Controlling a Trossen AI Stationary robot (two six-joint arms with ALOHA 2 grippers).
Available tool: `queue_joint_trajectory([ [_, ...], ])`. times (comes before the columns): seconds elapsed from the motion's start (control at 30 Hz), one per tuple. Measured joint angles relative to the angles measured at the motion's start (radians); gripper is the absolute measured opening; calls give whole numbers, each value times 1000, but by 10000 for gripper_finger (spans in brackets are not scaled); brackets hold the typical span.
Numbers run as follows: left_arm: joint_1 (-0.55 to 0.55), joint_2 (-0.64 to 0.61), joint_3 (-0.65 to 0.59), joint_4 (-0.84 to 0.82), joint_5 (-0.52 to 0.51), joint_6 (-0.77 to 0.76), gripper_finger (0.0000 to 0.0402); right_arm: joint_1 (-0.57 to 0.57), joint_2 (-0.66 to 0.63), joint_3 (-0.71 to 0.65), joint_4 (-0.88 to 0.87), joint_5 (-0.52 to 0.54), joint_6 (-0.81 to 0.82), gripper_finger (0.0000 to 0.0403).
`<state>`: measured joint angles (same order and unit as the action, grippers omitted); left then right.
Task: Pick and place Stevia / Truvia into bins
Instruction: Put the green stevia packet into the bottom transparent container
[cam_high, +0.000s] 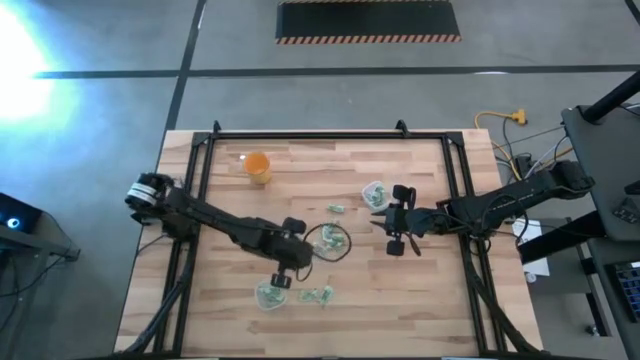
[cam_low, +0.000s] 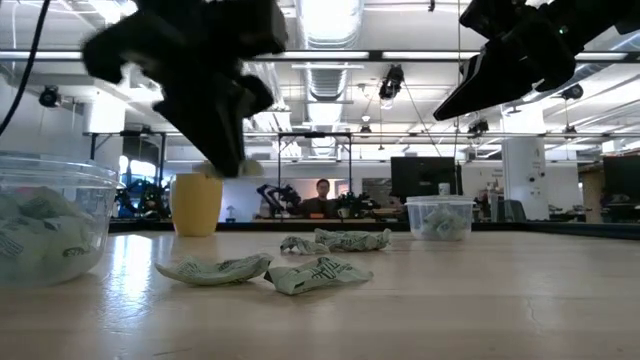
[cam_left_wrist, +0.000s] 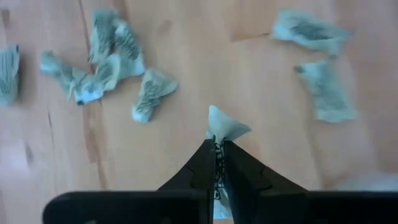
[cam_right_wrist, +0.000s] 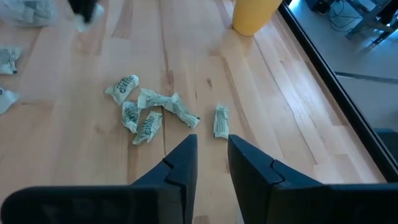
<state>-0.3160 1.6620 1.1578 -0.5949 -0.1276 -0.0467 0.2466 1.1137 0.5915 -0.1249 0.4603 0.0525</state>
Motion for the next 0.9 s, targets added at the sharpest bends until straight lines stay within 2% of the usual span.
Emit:
queue_joint_trajectory([
  [0.2, -125, -79, -1, -2, -82, -13, 10, 0, 0, 0, 1, -25, 10, 79],
  [0.4, -252, -125, -3, -64, -185, -136, 10, 0, 0, -4, 1, -27, 23, 84],
  [0.67, -369, -99, -35, -73, -191, -261, 10, 0, 0, -7, 3, -51, 33, 76],
  [0.9, -402, -99, -77, -68, -185, -375, 10, 0, 0, -7, 4, -51, 48, 68],
])
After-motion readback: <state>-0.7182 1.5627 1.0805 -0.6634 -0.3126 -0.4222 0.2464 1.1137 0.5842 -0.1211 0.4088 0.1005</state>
